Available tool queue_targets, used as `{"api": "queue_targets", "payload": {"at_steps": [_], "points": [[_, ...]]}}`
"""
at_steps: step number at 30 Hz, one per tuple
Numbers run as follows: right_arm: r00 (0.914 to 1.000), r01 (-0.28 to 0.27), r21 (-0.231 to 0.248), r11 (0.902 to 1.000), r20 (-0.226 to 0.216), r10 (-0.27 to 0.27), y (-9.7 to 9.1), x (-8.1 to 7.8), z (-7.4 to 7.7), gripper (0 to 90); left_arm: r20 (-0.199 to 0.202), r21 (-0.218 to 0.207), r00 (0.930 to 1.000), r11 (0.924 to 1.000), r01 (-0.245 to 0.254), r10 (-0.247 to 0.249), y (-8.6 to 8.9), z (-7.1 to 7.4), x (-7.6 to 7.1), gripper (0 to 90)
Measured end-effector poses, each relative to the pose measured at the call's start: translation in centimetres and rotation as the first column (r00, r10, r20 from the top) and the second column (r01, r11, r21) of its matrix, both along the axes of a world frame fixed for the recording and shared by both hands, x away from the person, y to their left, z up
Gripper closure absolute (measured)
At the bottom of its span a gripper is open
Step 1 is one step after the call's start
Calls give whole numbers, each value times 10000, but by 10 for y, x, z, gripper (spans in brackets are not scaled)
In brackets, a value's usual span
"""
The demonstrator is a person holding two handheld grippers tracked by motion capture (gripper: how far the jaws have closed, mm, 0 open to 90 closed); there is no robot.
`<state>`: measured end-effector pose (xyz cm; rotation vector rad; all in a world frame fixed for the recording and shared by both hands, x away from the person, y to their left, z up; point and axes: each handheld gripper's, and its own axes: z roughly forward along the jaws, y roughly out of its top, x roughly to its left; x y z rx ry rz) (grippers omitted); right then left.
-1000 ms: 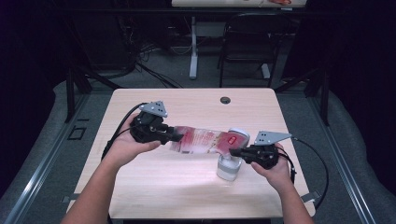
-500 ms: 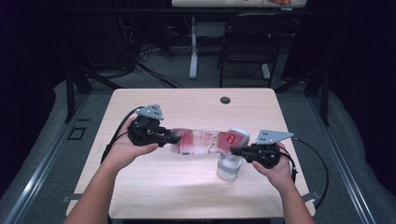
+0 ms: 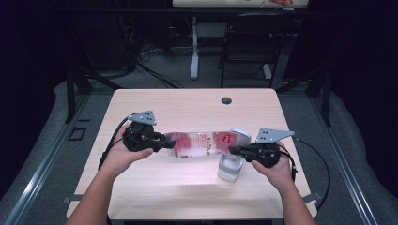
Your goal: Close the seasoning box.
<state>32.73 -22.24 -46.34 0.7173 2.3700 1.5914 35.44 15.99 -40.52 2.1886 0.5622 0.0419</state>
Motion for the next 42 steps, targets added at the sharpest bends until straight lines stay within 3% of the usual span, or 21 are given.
{"api": "queue_targets", "payload": {"at_steps": [6,19,29,35,42], "points": [[10000,-70,-2,10000,8,70,2,1,5,897,-21,51,10000,10000,-43,43,4,-6,-1,734],[9990,-284,-754,9967,314,308,7,0,27,900,-54,-172,10000,9998,-34,33,10,-14,-4,723],[9979,-415,-977,9944,445,460,7,0,32,900,280,-6,9996,10000,-69,69,8,-5,-7,688],[9981,-244,-1062,9940,543,303,6,1,36,900,329,202,9995,9998,20,-27,4,-10,-10,714],[9978,-188,-1196,9926,605,262,9,2,39,900,311,30,9995,10000,-81,80,7,-18,-10,729]]}}
